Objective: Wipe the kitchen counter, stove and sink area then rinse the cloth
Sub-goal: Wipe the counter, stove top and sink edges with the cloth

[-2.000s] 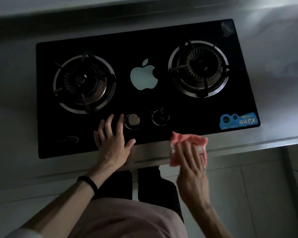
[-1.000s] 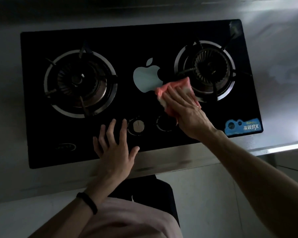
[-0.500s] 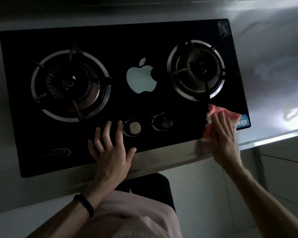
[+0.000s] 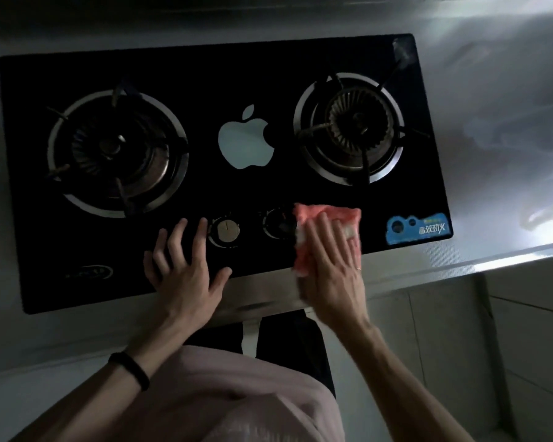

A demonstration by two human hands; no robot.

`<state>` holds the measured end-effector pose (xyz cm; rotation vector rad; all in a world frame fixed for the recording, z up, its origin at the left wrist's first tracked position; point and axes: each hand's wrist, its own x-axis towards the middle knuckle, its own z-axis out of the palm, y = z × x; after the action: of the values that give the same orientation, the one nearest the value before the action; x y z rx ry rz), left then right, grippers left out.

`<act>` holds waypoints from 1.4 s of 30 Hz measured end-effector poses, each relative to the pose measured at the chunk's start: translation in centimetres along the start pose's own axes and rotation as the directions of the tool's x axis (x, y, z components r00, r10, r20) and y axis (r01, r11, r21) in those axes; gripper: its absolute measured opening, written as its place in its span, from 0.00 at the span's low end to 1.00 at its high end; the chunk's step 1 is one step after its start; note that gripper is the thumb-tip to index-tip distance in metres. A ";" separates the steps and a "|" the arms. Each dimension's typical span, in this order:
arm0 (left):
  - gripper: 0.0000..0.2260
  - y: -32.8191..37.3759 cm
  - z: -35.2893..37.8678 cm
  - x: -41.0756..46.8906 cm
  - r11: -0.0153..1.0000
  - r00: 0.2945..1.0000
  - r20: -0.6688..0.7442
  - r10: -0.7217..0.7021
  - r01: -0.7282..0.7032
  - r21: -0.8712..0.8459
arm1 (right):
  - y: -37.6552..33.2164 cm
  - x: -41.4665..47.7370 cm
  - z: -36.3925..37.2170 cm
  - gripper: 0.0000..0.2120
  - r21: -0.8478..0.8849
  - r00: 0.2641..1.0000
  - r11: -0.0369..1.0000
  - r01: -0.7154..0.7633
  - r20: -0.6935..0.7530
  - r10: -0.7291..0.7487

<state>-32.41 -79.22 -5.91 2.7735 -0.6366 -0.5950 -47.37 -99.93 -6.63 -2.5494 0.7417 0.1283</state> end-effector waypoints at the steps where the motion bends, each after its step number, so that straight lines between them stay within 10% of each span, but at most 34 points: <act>1: 0.44 0.2 -0.2 0.0 1.000 1.000 0.004 -0.013 0.013 0.007 | 1.6 0.4 -1.1 0.38 -0.025 1.000 0.999 -0.025 0.018 0.025; 17: 0.38 11.6 -3.4 3.4 0.971 0.975 -0.216 0.048 -0.097 -0.221 | 14.8 10.5 -10.1 0.28 -0.097 0.982 0.978 -0.185 0.007 0.186; 30: 0.52 12.6 -3.2 19.0 0.995 0.987 0.129 -0.100 0.100 0.010 | 17.2 5.8 -10.0 0.30 -0.019 0.998 0.999 0.048 0.043 -0.047; 42: 0.73 11.4 -4.2 20.7 0.997 0.868 0.490 -0.081 0.073 0.035 | 20.9 25.7 -16.8 0.29 -0.088 0.899 0.907 0.411 0.203 -0.387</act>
<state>-17.67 -98.23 -5.51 2.6729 -0.6234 -1.3457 -37.31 -135.63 -6.19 -2.7080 0.1326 0.2748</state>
